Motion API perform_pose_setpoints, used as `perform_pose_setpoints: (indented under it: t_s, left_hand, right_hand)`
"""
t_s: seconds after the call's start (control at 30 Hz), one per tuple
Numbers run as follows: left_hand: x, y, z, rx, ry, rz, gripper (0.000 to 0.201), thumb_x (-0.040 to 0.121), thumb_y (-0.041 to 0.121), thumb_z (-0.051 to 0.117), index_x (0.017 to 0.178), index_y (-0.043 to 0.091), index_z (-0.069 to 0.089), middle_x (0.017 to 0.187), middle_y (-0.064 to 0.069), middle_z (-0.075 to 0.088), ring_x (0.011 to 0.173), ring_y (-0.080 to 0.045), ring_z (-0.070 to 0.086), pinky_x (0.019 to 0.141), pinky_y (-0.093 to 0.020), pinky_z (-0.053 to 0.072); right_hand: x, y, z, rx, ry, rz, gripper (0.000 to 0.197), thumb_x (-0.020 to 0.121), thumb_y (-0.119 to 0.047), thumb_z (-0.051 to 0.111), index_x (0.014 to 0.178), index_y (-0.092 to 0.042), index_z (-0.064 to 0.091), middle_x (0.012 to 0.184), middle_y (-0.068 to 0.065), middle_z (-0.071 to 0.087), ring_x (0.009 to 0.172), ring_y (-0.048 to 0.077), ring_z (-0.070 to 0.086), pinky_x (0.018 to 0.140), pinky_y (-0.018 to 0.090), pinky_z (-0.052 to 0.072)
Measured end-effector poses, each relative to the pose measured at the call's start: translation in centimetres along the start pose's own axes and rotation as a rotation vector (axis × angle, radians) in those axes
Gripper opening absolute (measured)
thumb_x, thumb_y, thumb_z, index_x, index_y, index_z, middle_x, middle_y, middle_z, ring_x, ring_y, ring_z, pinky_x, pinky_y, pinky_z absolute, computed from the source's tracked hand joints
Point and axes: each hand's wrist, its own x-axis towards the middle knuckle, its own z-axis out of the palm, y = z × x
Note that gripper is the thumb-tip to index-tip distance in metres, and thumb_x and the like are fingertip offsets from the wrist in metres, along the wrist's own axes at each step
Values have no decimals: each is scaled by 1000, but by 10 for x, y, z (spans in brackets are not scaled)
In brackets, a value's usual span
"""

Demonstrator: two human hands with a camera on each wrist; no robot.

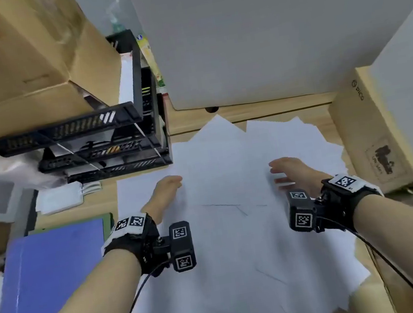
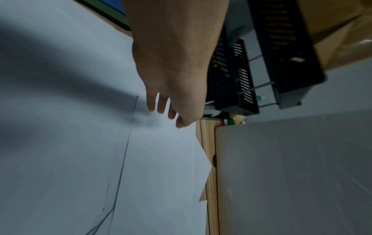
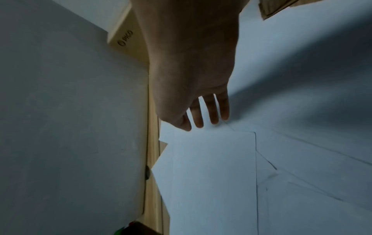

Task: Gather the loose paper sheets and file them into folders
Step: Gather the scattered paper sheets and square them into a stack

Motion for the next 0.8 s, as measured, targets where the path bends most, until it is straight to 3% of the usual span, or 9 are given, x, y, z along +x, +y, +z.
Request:
perform_pose_setpoints:
  t_s: [0.1, 0.23, 0.33, 0.37, 0.43, 0.5, 0.6, 0.7, 0.8]
  left_hand:
    - [15, -4, 0, -53, 114, -53, 34, 100, 10, 42, 131, 12, 56, 139, -4, 48, 114, -18, 45, 89, -29, 37]
    - [30, -19, -3, -79, 180, -140, 39, 98, 11, 46, 136, 13, 51, 144, -5, 44, 111, -19, 45, 87, -29, 36]
    - [38, -28, -6, -33, 170, -188, 50, 99, 14, 45, 148, 13, 35, 151, -3, 36, 130, -23, 42, 99, -34, 38]
    - [40, -31, -5, -25, 164, -193, 52, 99, 15, 45, 149, 13, 31, 152, -3, 34, 132, -23, 40, 102, -35, 36]
    - [42, -34, -2, -32, 154, -196, 54, 99, 16, 47, 150, 13, 29, 150, -3, 34, 130, -21, 40, 102, -34, 36]
    - [42, -37, 2, -65, 129, -189, 56, 98, 16, 49, 150, 14, 29, 150, -4, 36, 132, -21, 40, 108, -36, 37]
    - [42, -38, 5, -58, 103, -181, 53, 97, 15, 52, 147, 13, 35, 148, -8, 39, 134, -23, 42, 110, -39, 38]
    - [42, -38, 7, -60, 99, -177, 50, 95, 15, 55, 143, 12, 40, 143, -9, 45, 127, -28, 47, 108, -42, 41]
    - [38, -36, 14, -77, 109, -148, 51, 95, 26, 58, 141, 14, 39, 138, -7, 47, 122, -28, 51, 105, -42, 43]
  right_hand:
    - [27, 2, 0, -18, 18, 70, 15, 95, -14, 55, 108, -21, 55, 104, 7, 52, 75, 21, 53, 48, 26, 47]
    - [51, 11, 10, -84, -5, 124, 19, 96, -16, 55, 113, -20, 50, 116, 9, 46, 90, 25, 53, 67, 38, 50]
    - [53, 12, 18, -37, 21, 140, 43, 97, -13, 55, 136, -13, 39, 118, 9, 47, 96, 27, 54, 87, 46, 53]
    - [53, 12, 21, -24, 23, 153, 42, 97, -12, 55, 134, -17, 38, 115, 9, 48, 91, 27, 55, 83, 43, 55]
    - [47, 9, 25, -47, 0, 177, 25, 96, -12, 57, 115, -17, 41, 98, 9, 49, 69, 22, 54, 57, 29, 55]
    - [42, 11, 30, -127, 25, 180, 20, 96, -13, 57, 107, -11, 40, 84, 6, 47, 61, 19, 53, 40, 18, 41]
    - [34, 18, 39, -176, 69, 161, 43, 95, -16, 59, 129, 3, 40, 97, 12, 51, 79, 26, 58, 51, 23, 38]
    - [28, 28, 35, -114, 158, 134, 37, 93, -6, 57, 125, 9, 50, 106, 23, 62, 89, 37, 64, 69, 41, 55]
    - [21, 36, 24, 38, 263, 153, 19, 90, -5, 57, 108, 0, 58, 79, 14, 57, 62, 24, 55, 57, 27, 51]
